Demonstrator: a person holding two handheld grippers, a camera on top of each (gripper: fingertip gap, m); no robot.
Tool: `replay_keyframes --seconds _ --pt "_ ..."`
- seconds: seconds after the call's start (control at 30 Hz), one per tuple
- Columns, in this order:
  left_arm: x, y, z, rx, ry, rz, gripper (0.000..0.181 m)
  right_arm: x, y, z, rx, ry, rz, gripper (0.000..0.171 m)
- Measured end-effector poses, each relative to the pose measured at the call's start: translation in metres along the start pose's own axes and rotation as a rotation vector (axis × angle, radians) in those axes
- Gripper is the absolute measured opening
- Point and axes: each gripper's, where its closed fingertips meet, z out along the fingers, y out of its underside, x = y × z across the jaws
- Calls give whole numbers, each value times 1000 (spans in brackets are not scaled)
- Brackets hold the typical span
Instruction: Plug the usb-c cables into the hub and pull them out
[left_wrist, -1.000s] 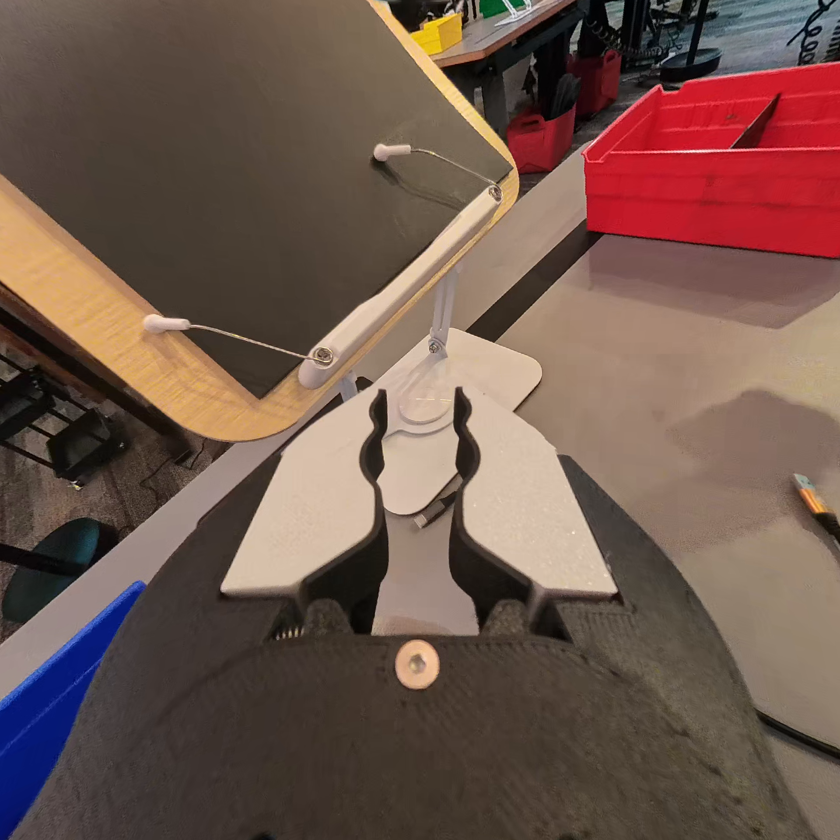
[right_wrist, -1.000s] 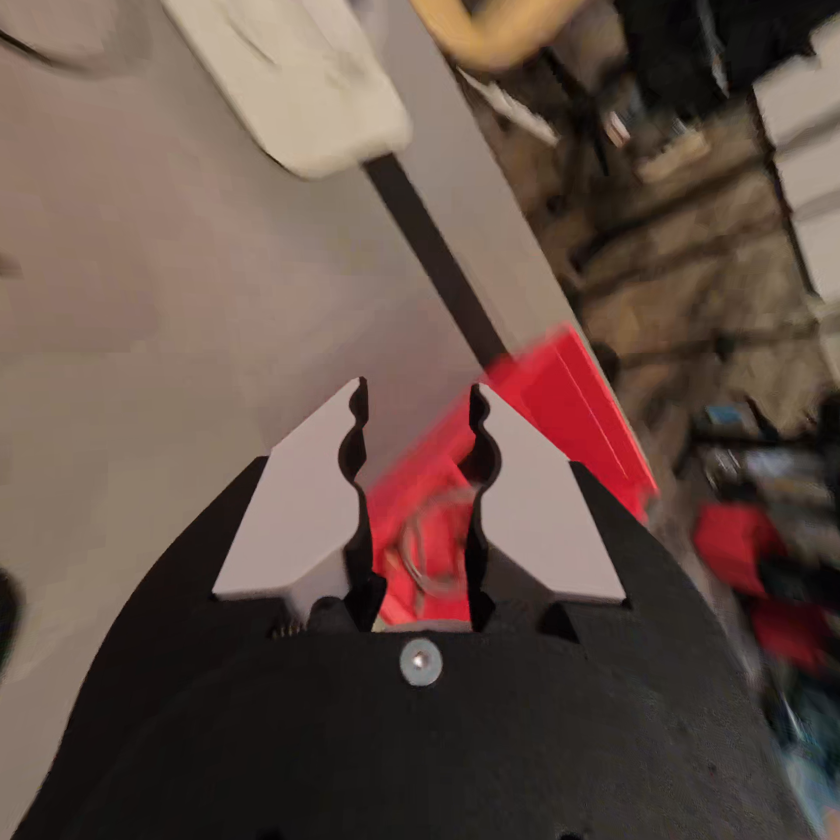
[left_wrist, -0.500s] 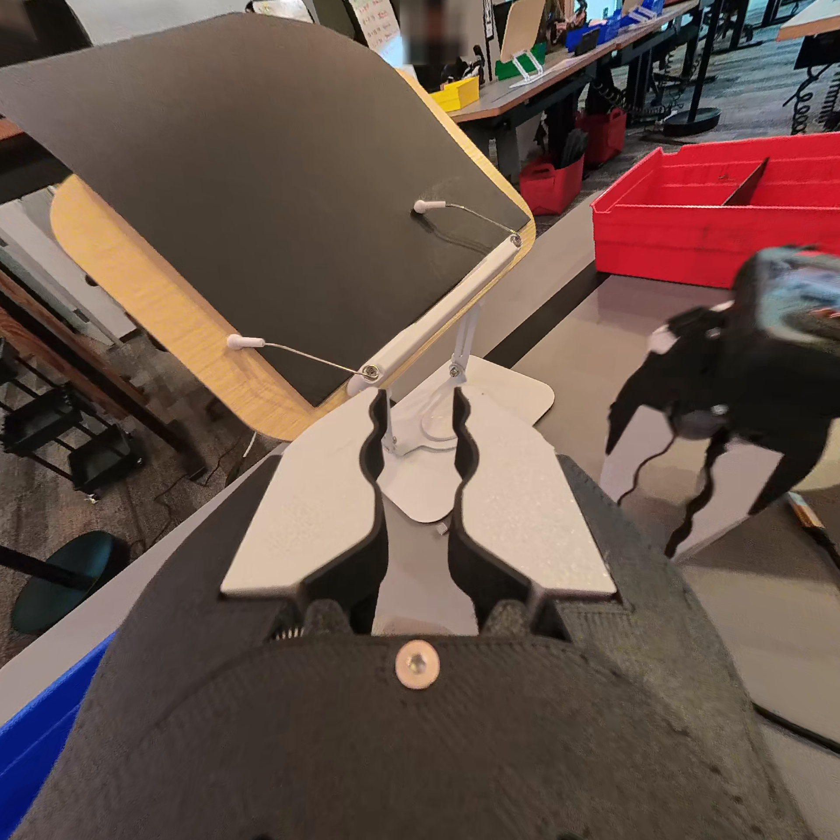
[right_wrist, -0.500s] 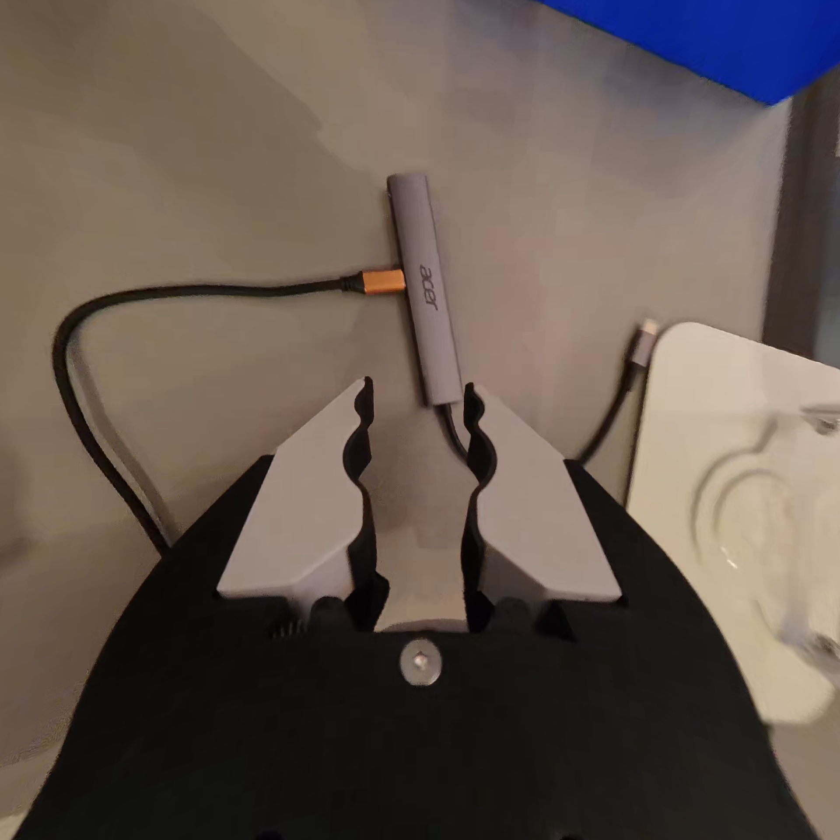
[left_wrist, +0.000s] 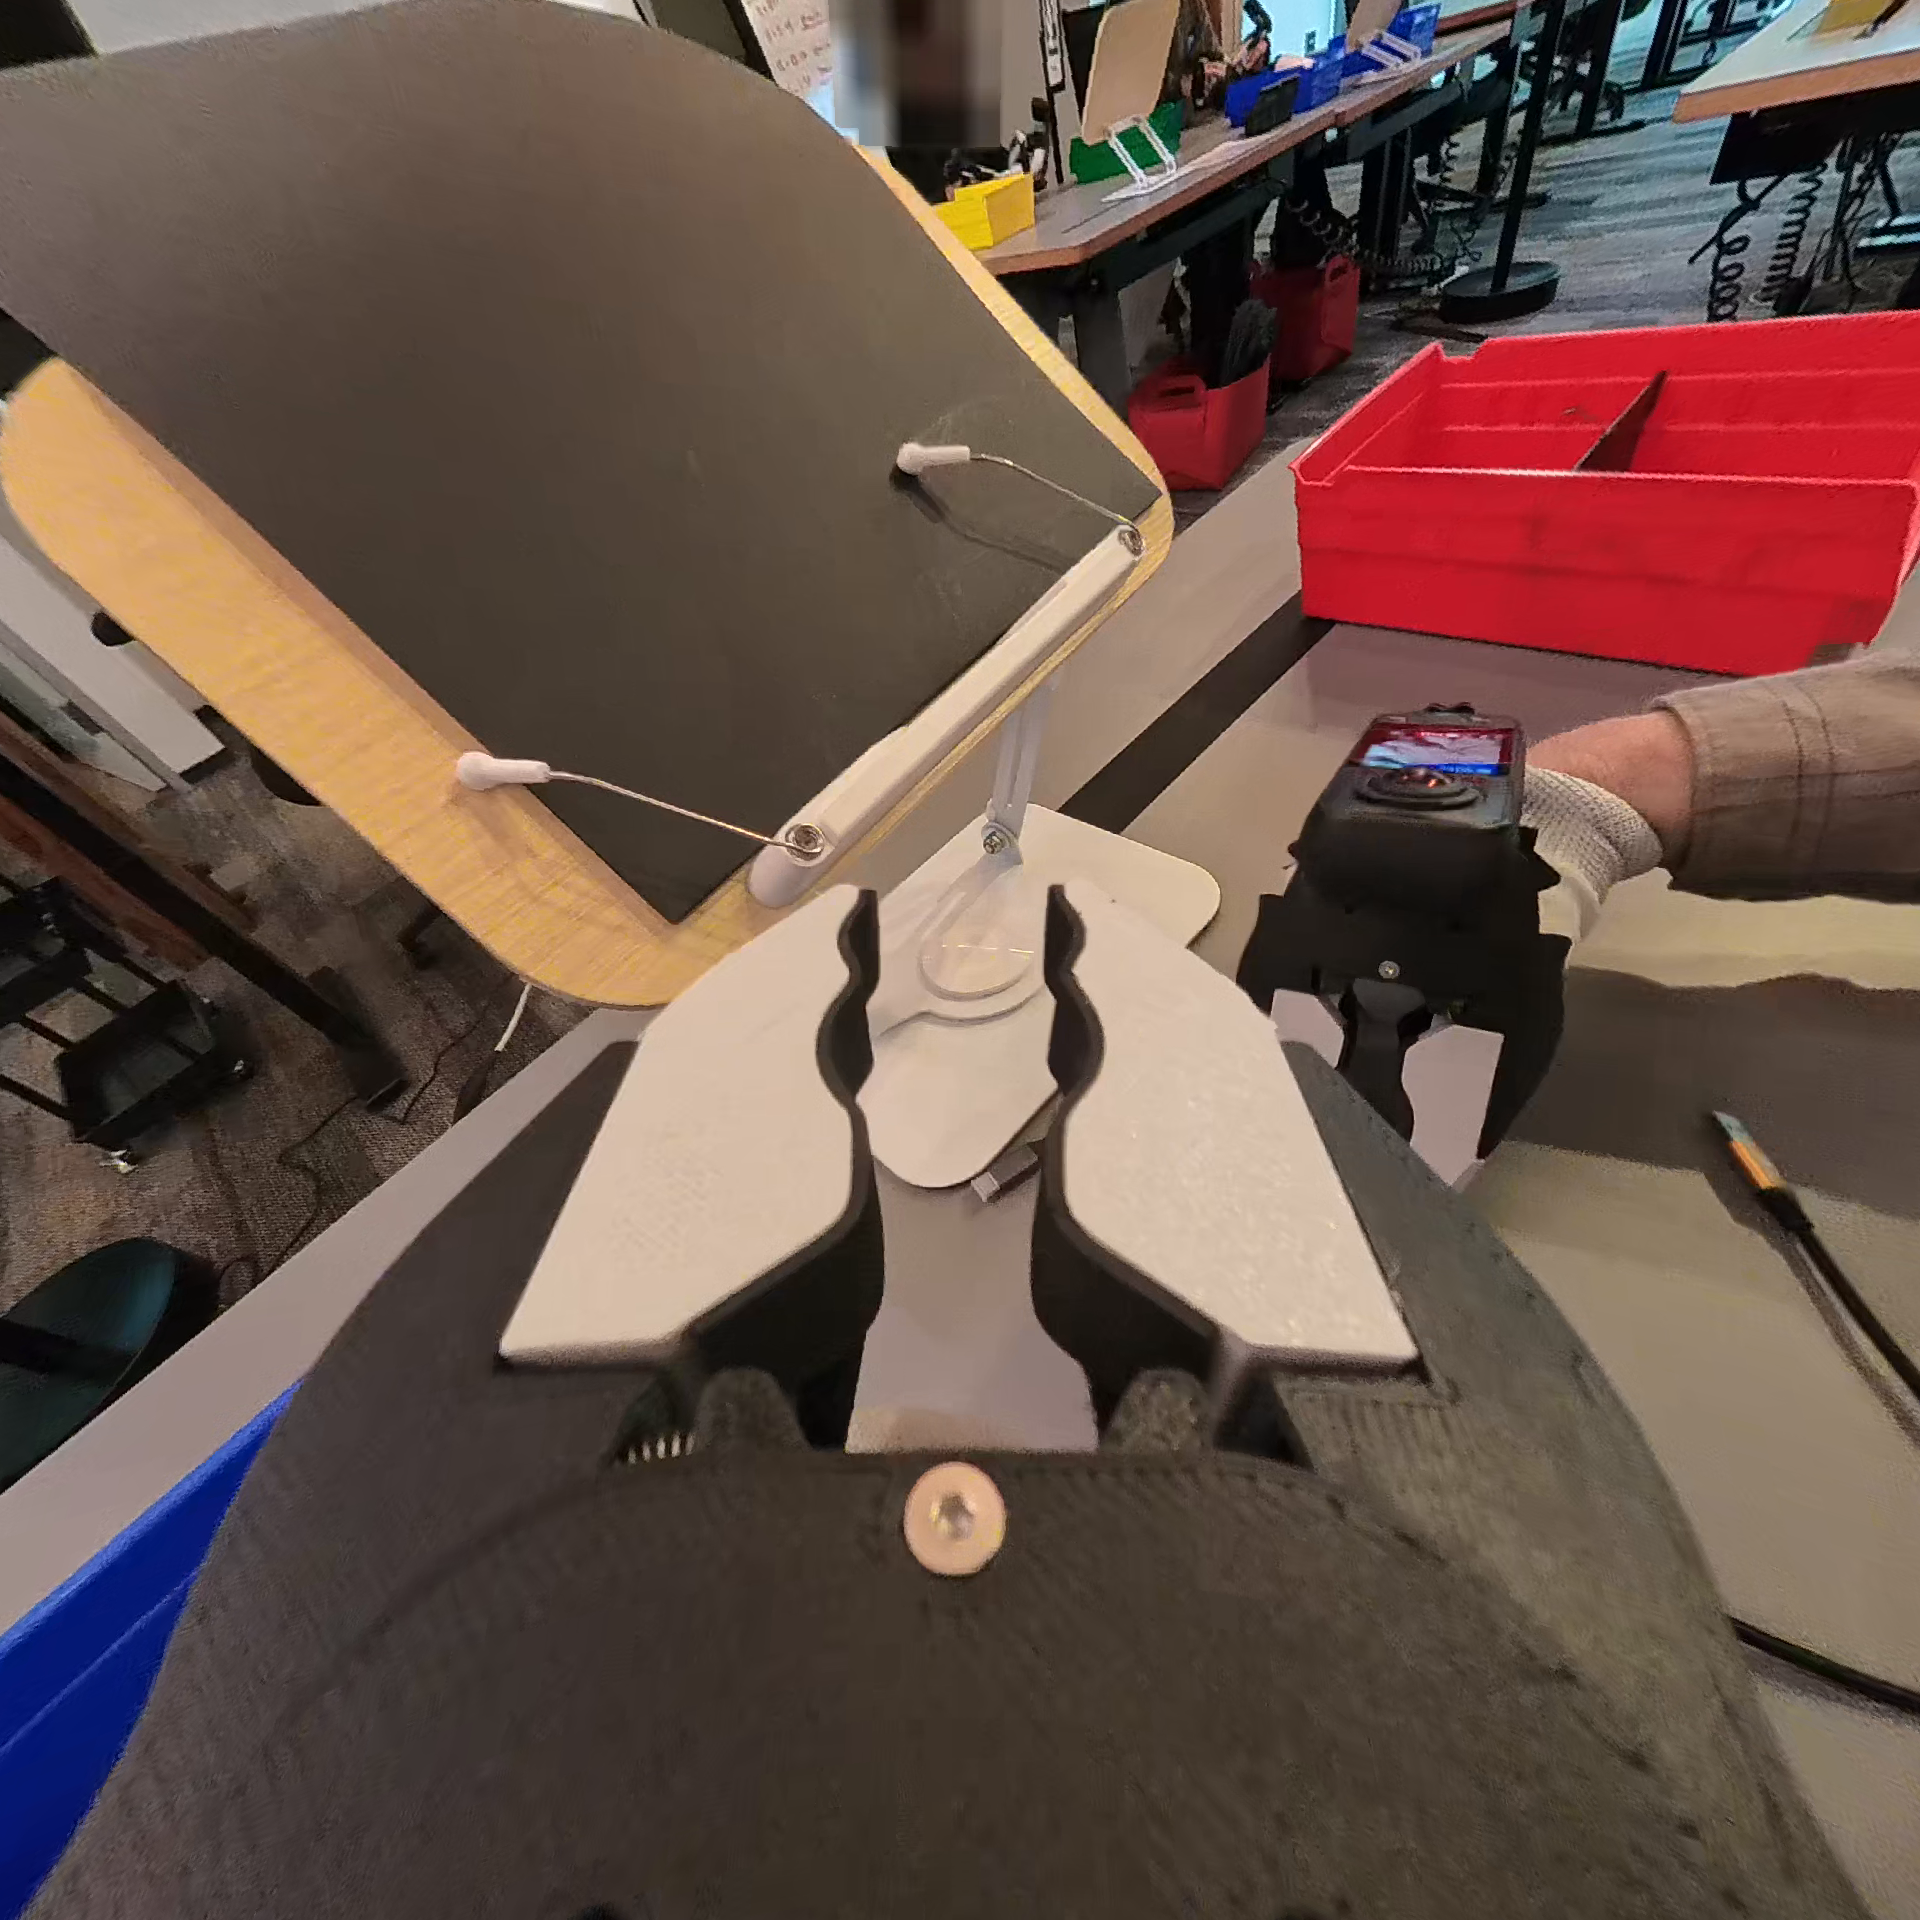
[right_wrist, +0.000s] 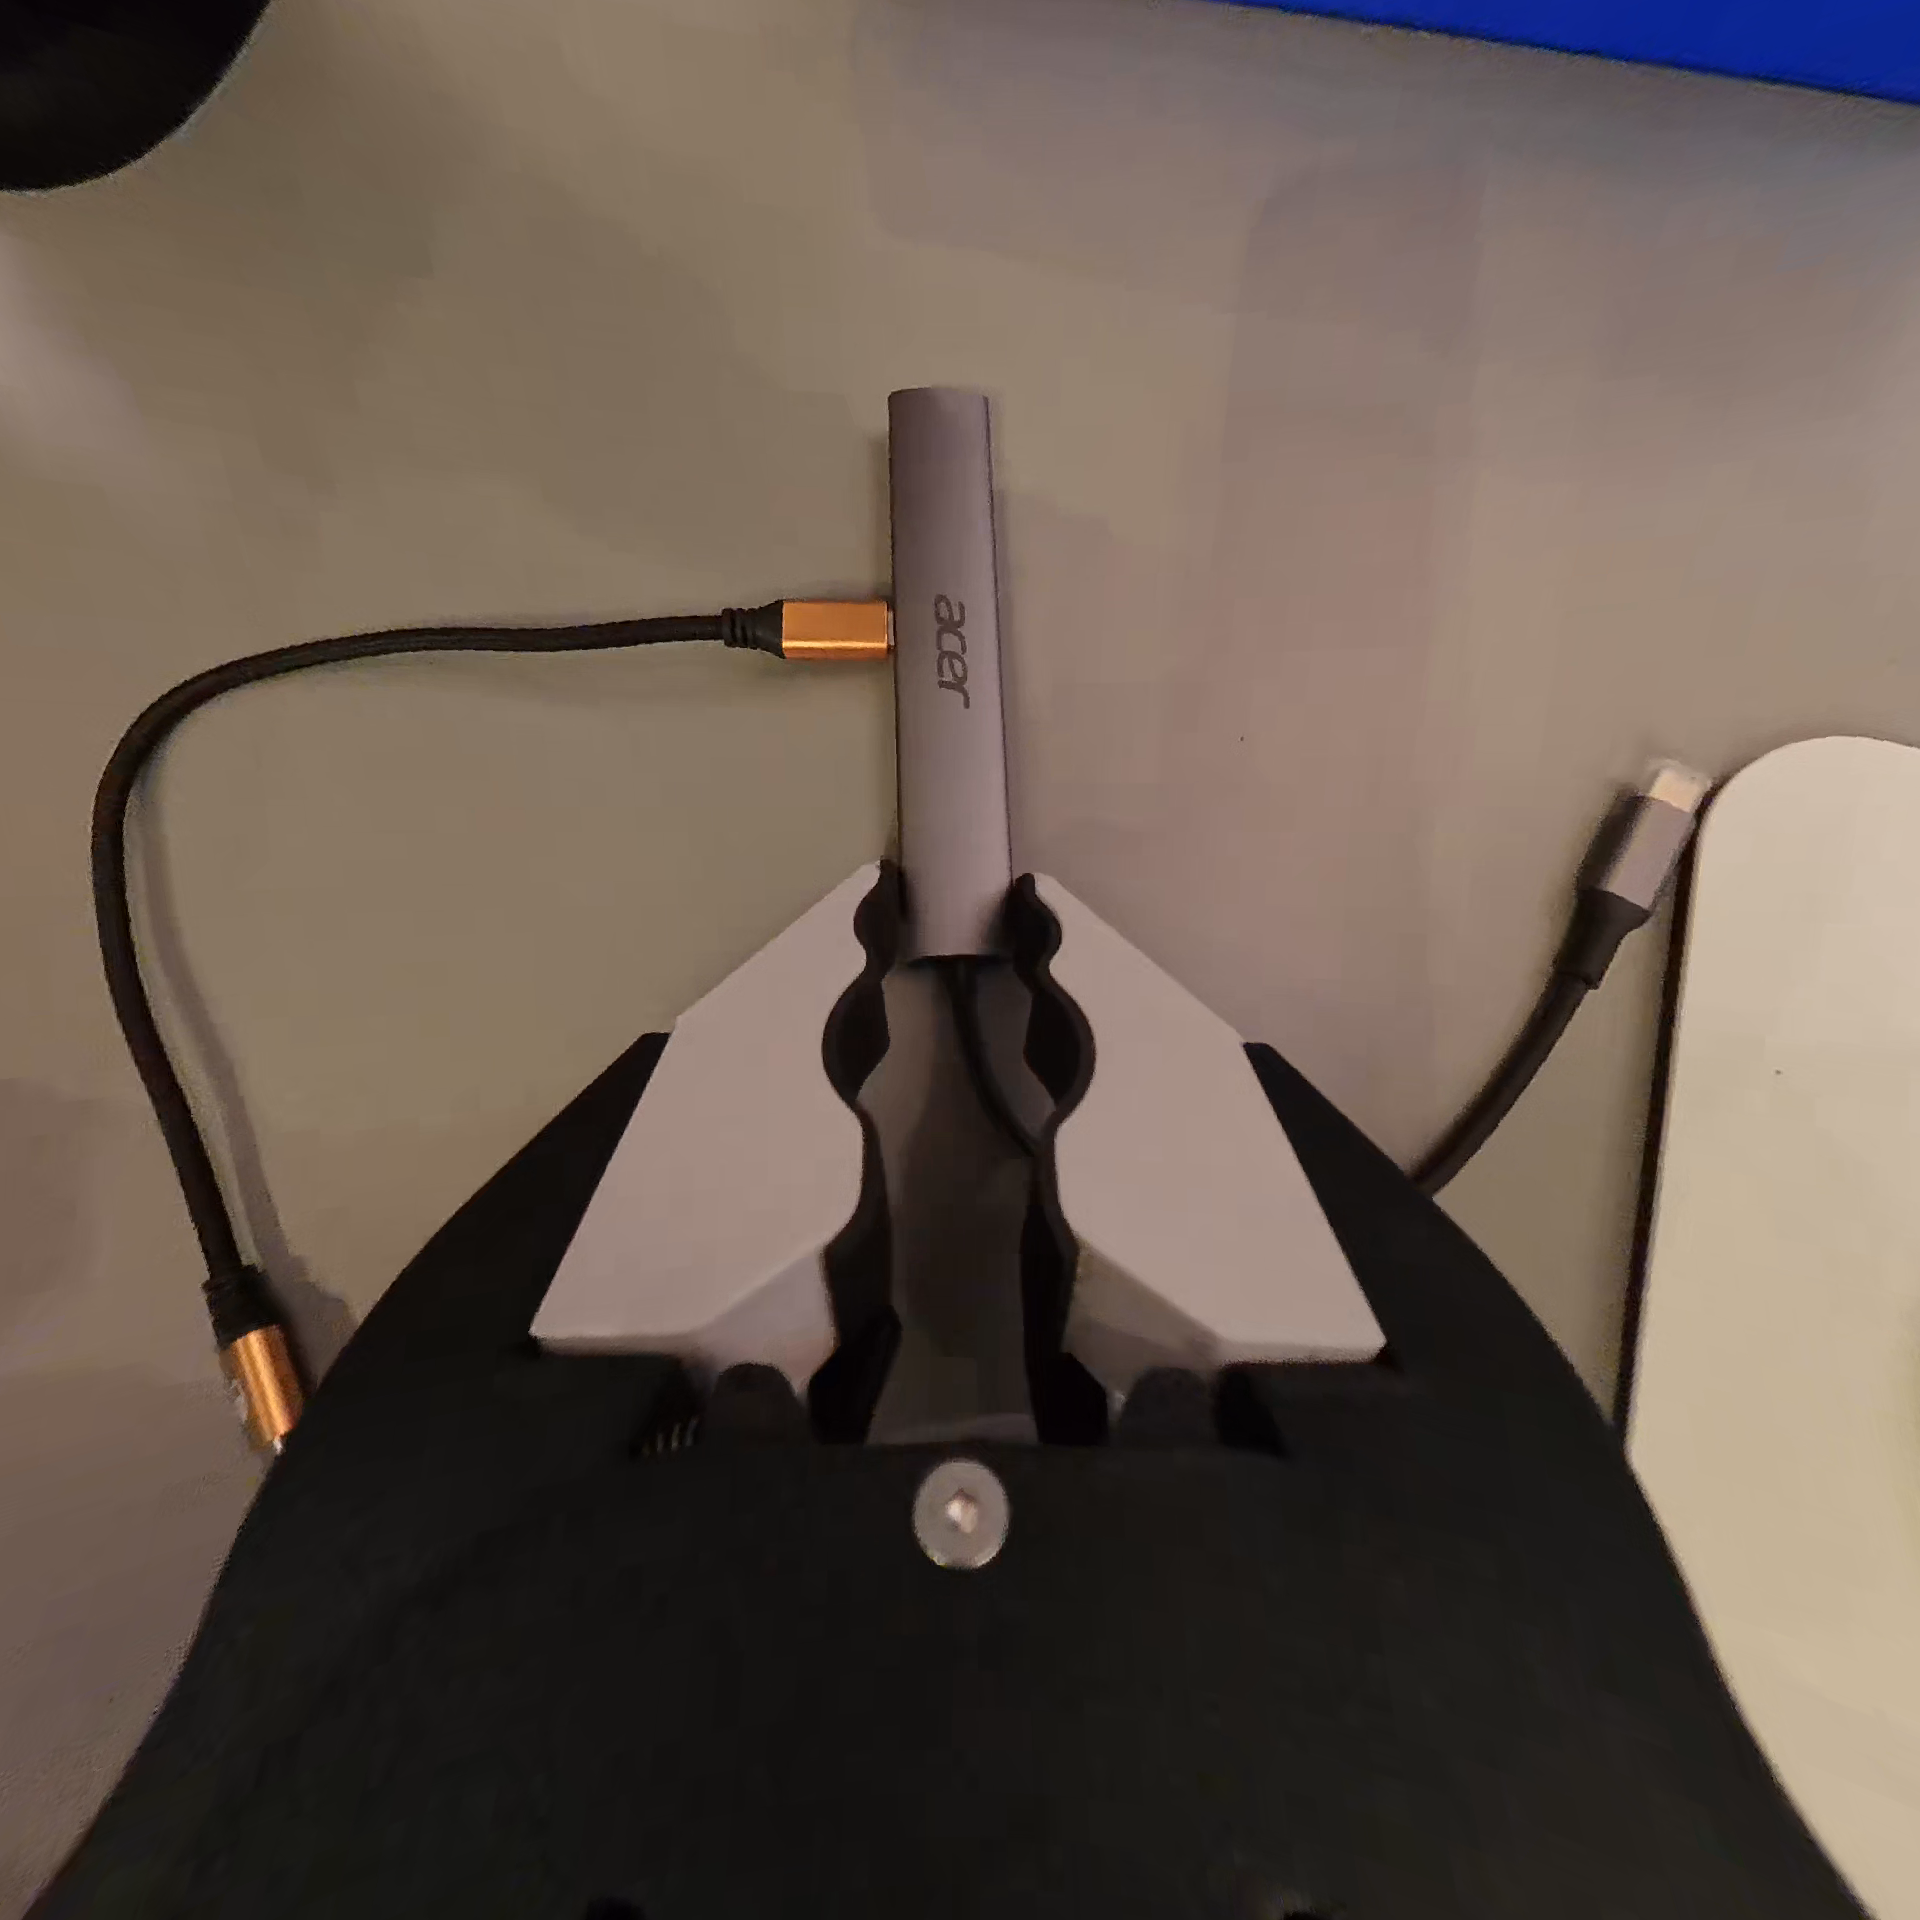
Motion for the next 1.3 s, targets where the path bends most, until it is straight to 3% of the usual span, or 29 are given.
replay_keyframes --seconds 0.2,0.57,0.7,0.9,1.1,1.3 --pt "25 16 5 -64 122 83 37 -10 -4 -18 66 -1 10 19" --pt "93 58 7 -185 448 270 61 -13 -7 -84 321 13 99 19" --pt "99 77 12 -230 462 344 69 -15 -4 -101 405 -1 134 19" --pt "115 82 35 -232 396 570 54 -23 0 -116 499 -76 179 19" --pt "134 62 50 -91 360 629 22 -29 6 -131 587 -136 206 19" --pt "148 62 58 -79 374 659 14 -34 11 -141 614 -189 228 19"
